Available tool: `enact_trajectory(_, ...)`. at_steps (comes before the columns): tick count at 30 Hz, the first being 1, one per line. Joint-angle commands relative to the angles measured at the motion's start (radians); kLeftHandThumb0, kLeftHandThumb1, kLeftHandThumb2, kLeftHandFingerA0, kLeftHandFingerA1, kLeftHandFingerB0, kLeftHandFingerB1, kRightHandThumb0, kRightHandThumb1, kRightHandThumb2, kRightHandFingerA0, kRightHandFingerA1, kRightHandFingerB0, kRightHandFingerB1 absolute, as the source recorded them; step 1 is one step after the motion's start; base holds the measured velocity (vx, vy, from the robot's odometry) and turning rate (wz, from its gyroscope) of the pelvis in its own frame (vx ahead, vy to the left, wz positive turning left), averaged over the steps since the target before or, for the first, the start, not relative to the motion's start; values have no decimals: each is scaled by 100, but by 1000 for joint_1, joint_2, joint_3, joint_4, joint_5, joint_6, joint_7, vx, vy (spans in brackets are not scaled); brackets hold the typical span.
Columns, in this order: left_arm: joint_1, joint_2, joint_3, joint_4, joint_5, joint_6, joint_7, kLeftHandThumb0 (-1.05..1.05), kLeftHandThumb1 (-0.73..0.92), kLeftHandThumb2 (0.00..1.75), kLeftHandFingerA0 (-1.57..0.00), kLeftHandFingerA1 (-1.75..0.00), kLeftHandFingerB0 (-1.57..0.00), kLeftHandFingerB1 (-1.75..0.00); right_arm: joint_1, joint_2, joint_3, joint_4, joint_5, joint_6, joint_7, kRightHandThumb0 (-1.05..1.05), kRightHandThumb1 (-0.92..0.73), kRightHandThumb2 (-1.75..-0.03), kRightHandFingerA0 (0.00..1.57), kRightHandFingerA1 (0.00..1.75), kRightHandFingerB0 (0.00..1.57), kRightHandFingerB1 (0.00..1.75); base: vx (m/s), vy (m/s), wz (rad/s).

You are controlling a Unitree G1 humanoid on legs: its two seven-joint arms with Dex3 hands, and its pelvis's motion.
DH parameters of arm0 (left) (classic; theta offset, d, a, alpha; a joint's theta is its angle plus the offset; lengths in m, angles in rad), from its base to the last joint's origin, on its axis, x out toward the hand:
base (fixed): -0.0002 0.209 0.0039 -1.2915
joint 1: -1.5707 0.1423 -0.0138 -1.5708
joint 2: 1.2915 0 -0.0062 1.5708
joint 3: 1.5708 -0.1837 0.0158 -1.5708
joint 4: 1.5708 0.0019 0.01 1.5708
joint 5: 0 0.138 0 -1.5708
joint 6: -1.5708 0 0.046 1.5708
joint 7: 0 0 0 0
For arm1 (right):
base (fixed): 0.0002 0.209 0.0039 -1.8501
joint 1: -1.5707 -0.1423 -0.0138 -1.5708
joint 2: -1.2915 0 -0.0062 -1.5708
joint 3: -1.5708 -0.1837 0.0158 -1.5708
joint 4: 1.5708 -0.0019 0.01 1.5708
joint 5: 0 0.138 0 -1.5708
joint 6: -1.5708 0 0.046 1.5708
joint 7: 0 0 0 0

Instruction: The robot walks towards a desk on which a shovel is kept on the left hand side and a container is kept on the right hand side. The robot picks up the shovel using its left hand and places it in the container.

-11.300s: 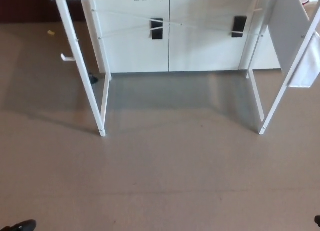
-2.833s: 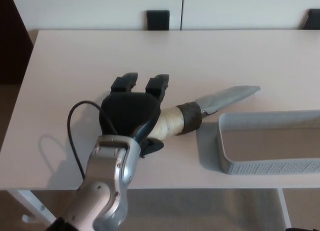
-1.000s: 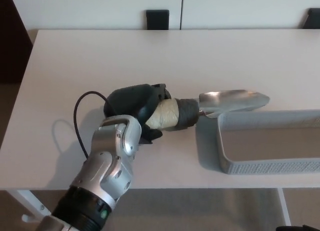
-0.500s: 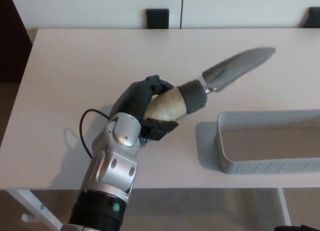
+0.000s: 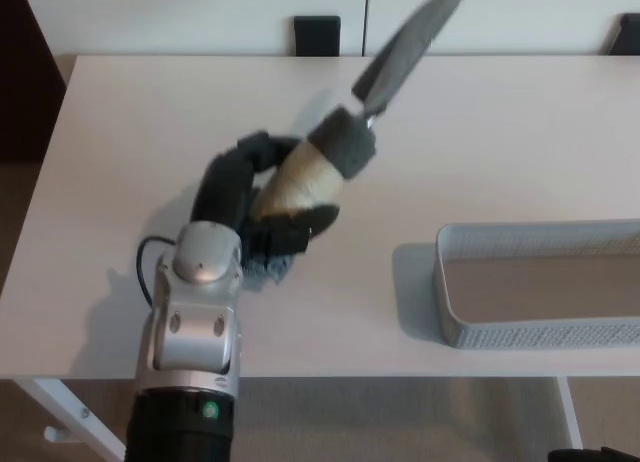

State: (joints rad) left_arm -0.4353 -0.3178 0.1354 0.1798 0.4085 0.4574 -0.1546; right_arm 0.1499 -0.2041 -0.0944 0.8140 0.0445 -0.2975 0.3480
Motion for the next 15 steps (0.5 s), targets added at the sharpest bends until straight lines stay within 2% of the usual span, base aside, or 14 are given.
enact_trajectory(1,175,-51,-220,-241,-116,-146,-67,-15,72,68,-94,-153,-85,-104,5,-39,-4,17,-8,-34,4,-40,-59,-57,81,52,60,44,0,0,0)
enact_trajectory(2,183,-34,-253,-254,-103,-162,-63,-19,66,74,-94,-153,-88,-105,4,-38,-4,19,-8,-30,3,-39,-59,-58,79,51,60,44,0,0,0)
enact_trajectory(6,199,42,-387,-326,-58,-166,-48,-26,63,74,-95,-147,-94,-99,7,-34,-7,5,-4,-3,-3,-38,-59,-57,80,50,61,43,0,0,0)
enact_trajectory(10,195,131,-507,-378,-13,-195,-32,-32,63,77,-91,-147,-92,-110,4,-35,-6,9,-9,-6,-11,-37,-58,-58,83,51,62,44,0,0,0)
enact_trajectory(12,187,168,-546,-384,9,-206,-31,-30,66,70,-90,-138,-95,-94,2,-37,-4,11,-12,-11,-12,-37,-57,-58,83,52,62,44,0,0,0)
enact_trajectory(13,183,188,-562,-381,19,-220,-24,-30,66,70,-90,-138,-95,-94,2,-38,-2,11,-14,-13,-12,-37,-57,-58,83,52,62,44,0,0,0)
enact_trajectory(15,159,232,-607,-386,64,-204,-25,-29,69,61,-92,-131,-99,-75,3,-41,1,7,-14,-21,-3,-37,-58,-58,82,52,62,45,0,0,0)
